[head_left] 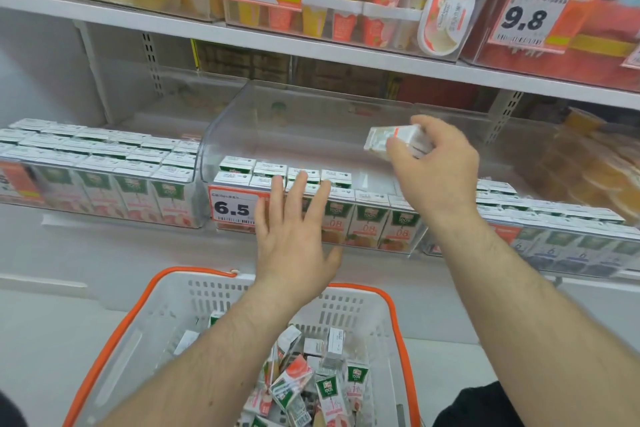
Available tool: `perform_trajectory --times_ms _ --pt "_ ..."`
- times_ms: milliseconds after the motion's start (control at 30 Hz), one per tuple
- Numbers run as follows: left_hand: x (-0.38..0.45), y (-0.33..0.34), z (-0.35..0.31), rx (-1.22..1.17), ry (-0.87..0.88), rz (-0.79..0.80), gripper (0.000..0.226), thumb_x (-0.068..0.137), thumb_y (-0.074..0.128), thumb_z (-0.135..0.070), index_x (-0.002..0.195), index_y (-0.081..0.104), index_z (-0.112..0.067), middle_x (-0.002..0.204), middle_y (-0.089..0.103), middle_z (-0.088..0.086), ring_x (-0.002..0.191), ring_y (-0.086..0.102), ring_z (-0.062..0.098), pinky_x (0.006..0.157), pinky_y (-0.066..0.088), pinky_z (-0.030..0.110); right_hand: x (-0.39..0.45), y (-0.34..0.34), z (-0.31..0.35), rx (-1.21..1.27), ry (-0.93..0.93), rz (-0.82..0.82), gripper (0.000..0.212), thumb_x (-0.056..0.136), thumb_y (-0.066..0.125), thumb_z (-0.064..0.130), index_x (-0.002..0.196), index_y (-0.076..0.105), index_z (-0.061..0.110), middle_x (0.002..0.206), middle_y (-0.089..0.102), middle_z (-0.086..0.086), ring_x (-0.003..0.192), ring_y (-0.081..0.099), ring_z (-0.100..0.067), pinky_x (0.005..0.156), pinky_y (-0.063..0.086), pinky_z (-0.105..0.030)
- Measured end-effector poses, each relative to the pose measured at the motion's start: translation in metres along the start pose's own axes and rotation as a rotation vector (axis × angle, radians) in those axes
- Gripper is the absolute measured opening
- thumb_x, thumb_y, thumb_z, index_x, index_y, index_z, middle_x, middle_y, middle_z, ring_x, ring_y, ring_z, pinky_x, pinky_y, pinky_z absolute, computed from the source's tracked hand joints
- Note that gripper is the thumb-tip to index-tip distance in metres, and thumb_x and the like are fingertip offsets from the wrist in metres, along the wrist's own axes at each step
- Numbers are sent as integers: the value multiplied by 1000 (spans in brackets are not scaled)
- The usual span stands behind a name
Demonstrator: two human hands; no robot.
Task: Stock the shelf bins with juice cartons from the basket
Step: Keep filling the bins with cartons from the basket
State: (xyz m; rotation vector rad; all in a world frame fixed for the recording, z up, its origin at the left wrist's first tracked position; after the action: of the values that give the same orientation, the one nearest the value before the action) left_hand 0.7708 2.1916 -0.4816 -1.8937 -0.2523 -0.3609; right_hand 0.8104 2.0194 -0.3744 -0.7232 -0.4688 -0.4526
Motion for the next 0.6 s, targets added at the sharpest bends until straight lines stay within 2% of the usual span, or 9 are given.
perform_trajectory --times_ms 67,133,200,333,367,433,467,533,600 --pt "-1 10 2 61 3 62 93 87 57 -48 152 -8 -35 159 -22 -3 141 -34 27 114 -20 50 7 20 -13 -139 12 110 44 90 62 35 131 60 20 128 60 -3 118 54 -20 98 39 -28" --pt "0 12 4 46 -4 62 93 86 57 -46 152 -8 -35 159 -23 -5 140 -36 26 114 -21 48 9 39 -22 -268 19 231 42 93 56 39 130 61 19 130 59 -6 120 53 -26 94 43 -34" --pt "-1 12 5 15 -3 57 93 85 58 -43 153 -6 -36 160 -22 -6 140 -36 24 113 -22 46 9 56 -28 -377 30 360 33 94 52 39 114 66 17 118 63 -9 111 58 -30 81 47 -33" --pt "-1 13 8 16 9 86 94 86 58 -41 152 -9 -38 158 -25 -9 139 -39 21 113 -21 44 5 81 -34 -462 68 578 37 95 46 39 107 68 12 105 68 -10 97 61 -32 79 51 -34" --pt "0 14 8 17 8 94 94 87 57 -41 152 -10 -38 158 -27 -9 139 -39 21 113 -21 44 5 86 -34 -481 61 602 36 95 45 39 96 68 11 99 68 -10 91 61 -32 75 49 -33" --pt "0 14 8 14 9 110 94 87 57 -40 151 -13 -38 157 -29 -9 138 -40 22 114 -21 45 5 94 -33 -511 47 646 38 97 41 39 75 55 12 85 61 -9 79 57 -31 68 42 -31" --pt "0 13 7 9 14 119 94 88 56 -40 151 -13 -38 157 -29 -8 138 -40 22 114 -21 45 4 97 -31 -523 38 664 39 98 38 39 73 51 12 84 60 -10 78 56 -30 68 41 -31" --pt "0 12 7 -2 26 140 95 88 57 -40 152 -13 -37 157 -29 -7 138 -40 22 114 -21 45 3 99 -27 -532 13 689 43 100 32 41 85 57 9 94 63 -12 87 58 -31 74 41 -32" --pt "0 8 6 -47 37 146 93 88 57 -37 152 -10 -37 158 -27 -8 139 -39 20 113 -22 42 1 98 -25 -532 4 710 51 100 27 44 107 63 8 111 64 -14 99 57 -32 81 42 -35"
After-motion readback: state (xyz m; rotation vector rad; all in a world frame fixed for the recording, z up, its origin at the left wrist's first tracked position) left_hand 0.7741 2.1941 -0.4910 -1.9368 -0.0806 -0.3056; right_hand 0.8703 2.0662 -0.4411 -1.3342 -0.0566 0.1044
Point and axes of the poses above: each hand's wrist, its own x-axis towards the middle knuckle, its own y-axis out of the palm, z = x × y, the point moved 7 cm from there along x, towards the middle knuckle
